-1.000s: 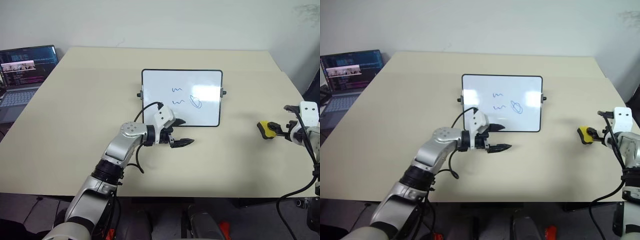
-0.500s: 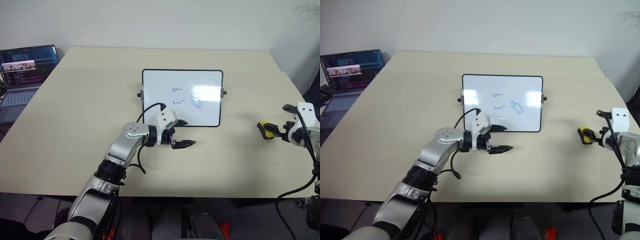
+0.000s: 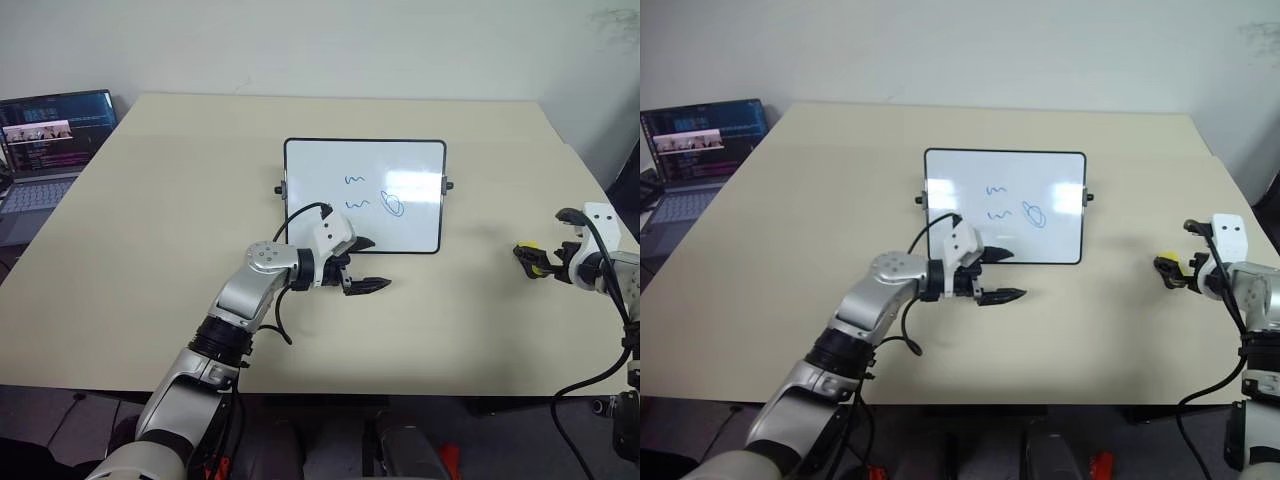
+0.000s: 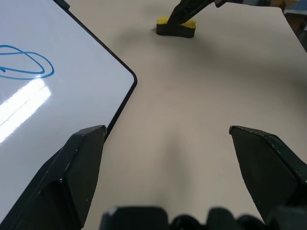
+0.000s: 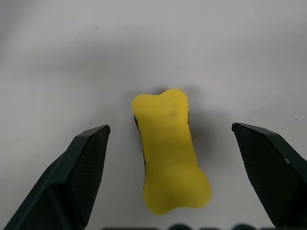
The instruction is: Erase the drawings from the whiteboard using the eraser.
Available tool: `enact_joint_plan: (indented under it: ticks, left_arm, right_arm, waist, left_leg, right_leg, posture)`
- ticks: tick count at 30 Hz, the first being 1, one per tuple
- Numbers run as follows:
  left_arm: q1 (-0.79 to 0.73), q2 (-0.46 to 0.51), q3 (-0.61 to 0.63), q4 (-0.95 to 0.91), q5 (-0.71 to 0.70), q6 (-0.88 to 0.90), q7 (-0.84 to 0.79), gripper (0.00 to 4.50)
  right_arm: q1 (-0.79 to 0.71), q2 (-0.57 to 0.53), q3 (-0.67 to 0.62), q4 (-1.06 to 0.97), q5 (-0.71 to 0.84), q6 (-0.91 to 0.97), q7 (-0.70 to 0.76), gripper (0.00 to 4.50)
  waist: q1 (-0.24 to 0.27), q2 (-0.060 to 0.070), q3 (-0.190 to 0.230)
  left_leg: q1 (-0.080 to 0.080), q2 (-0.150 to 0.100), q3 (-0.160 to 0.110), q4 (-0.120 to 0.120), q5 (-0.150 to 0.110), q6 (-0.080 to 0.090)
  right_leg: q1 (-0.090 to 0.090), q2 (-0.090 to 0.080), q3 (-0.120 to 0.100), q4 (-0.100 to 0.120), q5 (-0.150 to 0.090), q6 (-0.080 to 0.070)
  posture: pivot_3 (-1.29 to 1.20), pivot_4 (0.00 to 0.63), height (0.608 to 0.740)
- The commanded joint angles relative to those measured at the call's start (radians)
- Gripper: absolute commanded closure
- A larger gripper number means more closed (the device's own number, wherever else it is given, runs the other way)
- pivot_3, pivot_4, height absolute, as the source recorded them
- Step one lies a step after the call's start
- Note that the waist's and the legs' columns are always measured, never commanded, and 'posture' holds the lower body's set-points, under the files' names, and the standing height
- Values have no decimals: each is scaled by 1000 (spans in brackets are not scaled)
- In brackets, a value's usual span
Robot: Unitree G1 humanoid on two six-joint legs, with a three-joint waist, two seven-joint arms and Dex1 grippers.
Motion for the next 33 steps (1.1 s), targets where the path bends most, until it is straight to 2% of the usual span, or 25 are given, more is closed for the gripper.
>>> enact_joint_plan:
  ticks: [1,6,7,33]
  left_arm:
    - [-10,4,23,-24,0,-11,2,0]
    - [-3,8,25,-32,1,-9,9,0]
    - [-2,8,25,-34,1,-8,9,0]
    - [4,20,27,-53,-8,5,14,0]
  right_arm:
    - [-7,-20,0,-1,-15,-29,11,18]
    - [-10,-15,5,17,-26,-43,16,18]
    - [-11,-14,4,18,-27,-44,16,192]
    - [27,40,-20,1,-25,-123,12,192]
  waist:
    - [0,0,0]
    - [0,0,0]
    - [0,0,0]
    - [0,0,0]
  left_leg:
    - [0,0,0,0,0,0]
    - [0,0,0,0,0,0]
    - [0,0,0,0,0,0]
    - [0,0,0,0,0,0]
  right_leg:
    - [0,0,0,0,0,0]
    - [0,0,0,0,0,0]
    - [0,0,0,0,0,0]
    - [0,0,0,0,0,0]
  posture:
    - [0,150,740]
    - [0,150,740]
    - [0,150,740]
    - [0,150,740]
